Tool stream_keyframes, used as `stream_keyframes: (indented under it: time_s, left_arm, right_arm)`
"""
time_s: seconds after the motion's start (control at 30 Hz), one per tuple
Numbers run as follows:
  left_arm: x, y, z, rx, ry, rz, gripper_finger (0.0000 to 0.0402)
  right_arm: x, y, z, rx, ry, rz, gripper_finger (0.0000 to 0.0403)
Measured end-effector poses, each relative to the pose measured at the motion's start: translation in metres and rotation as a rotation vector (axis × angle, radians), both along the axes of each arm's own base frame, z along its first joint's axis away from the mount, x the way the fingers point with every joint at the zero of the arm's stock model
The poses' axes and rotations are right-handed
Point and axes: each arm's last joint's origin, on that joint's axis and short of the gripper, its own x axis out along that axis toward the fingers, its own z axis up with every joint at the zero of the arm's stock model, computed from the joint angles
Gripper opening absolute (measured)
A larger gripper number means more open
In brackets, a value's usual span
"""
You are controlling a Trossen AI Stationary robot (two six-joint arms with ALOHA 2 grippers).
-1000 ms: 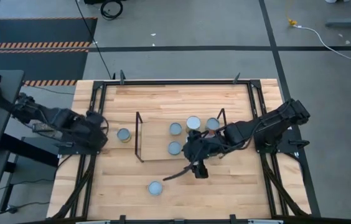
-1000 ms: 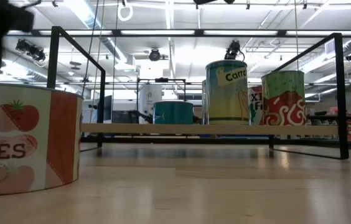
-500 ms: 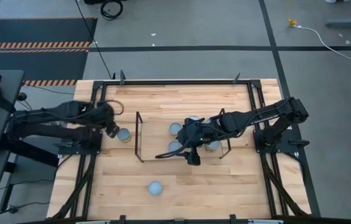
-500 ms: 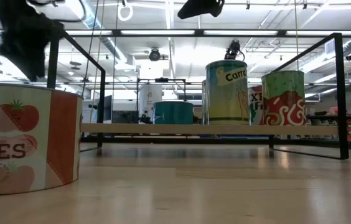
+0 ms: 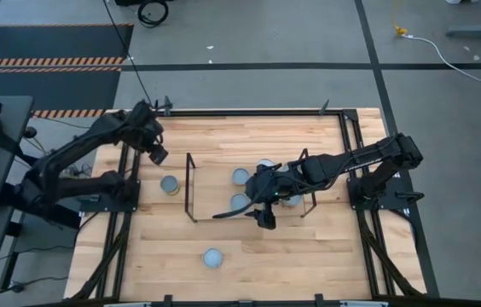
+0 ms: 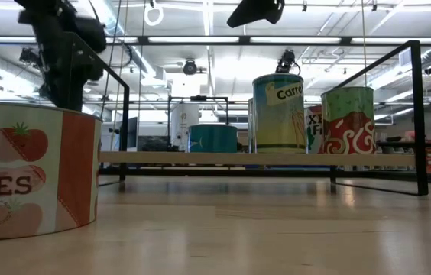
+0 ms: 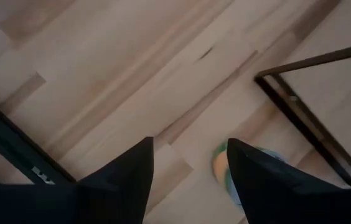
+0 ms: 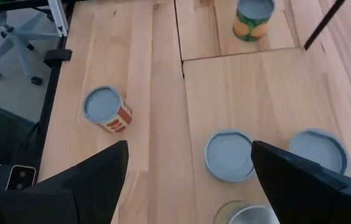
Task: Pick and place cans onto a shelf
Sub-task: Put the canned peaches on the shelf
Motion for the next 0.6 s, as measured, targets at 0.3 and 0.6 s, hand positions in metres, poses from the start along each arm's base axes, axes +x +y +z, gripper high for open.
stream_keyframes:
  time_s: [0.3,0.6]
  left_arm:
    - [0.009,0.019,-0.028,-0.204,0.018,-0.147,0.0208]
    - [0.011,0.005,-0.047,-0.274,0.037,-0.173,0.0208]
  right_arm:
    - [-0.003,-0.001,-0.003,0.033,0.053,-0.049,0.0347]
    - [-0.003,-0.003,-0.003,0.050,0.056,-0.103,0.0347]
